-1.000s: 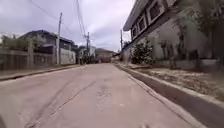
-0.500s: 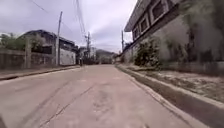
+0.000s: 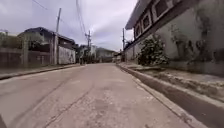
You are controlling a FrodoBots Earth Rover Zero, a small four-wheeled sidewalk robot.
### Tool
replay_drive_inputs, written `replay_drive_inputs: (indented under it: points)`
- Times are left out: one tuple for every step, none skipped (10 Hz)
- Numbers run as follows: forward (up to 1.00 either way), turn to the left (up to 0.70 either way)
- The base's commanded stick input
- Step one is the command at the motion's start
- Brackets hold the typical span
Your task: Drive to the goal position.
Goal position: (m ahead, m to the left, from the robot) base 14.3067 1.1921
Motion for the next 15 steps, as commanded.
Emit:
replay_drive_inputs:
  points:
    - [1.00,-0.32]
    - [1.00,-0.30]
    - [1.00,-0.15]
    - [1.00,0.00]
    - [1.00,0.00]
    - [1.00,0.00]
    - [1.00,0.00]
    - [1.00,0.00]
    - [1.00,0.00]
    - [1.00,0.00]
    - [1.00,0.00]
    - [1.00,0.00]
    - [1.00,0.21]
    - [1.00,0.36]
    - [1.00,0.11]
